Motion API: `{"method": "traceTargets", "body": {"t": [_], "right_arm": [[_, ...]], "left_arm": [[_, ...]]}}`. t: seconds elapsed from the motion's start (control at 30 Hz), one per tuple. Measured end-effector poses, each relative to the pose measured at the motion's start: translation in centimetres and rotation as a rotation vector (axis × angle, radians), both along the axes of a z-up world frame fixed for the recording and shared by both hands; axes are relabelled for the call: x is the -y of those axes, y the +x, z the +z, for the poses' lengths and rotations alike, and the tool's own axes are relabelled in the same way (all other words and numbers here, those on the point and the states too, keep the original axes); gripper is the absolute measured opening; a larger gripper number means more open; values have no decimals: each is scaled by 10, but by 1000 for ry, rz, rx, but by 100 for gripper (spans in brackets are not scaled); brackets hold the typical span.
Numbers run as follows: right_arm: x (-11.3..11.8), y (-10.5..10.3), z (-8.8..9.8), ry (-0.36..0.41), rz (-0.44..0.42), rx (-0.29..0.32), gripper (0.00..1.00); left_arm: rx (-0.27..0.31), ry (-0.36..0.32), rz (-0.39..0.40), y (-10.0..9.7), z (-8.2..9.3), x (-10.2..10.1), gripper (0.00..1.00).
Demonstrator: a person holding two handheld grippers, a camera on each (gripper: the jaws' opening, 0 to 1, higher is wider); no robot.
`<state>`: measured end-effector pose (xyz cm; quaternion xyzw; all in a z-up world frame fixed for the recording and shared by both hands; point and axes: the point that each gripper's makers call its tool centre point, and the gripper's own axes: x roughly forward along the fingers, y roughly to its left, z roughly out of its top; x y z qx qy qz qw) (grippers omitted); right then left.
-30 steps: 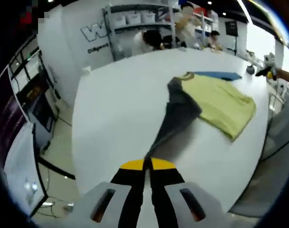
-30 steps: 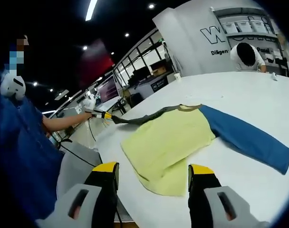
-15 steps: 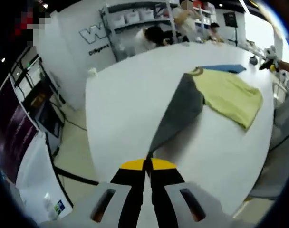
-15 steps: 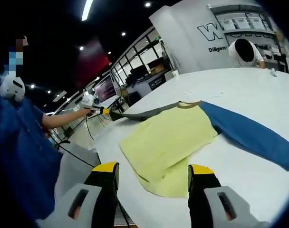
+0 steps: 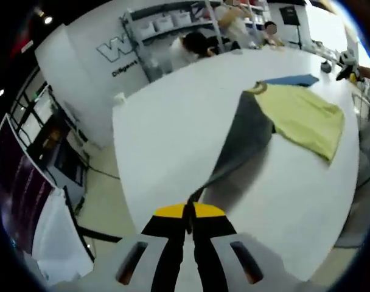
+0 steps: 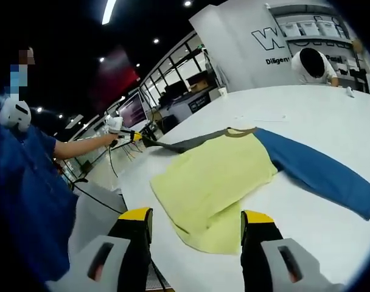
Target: Fold the garment on the visible template until the final outline fits inside the template.
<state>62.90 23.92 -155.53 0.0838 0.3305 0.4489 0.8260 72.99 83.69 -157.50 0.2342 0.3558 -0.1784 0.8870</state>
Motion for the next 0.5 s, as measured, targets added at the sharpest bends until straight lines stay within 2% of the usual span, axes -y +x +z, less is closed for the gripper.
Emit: {"method": "traceTargets", "body": {"t": [0.1,0.17,0.2,0.4,0.5], "right_arm": [[0,0,0,5,0,0,56],[-1,0,-1,3,2,-1,56],[-1,0,-1,4,4,-2,56],[-2,2,-3,4,15,-13,56],[-2,4,-3,3,17,-15,56]], "left_arm": [[-19,-11,-11,-18,-8,10,1],[-27,-22,-19,-12,-15,10,1],[-40,-28,-24,-15,-24,7,1],[-88,-26,-42,-45,-50,10,1],[-107,-51,-55,-54,-61,18,1]]}}
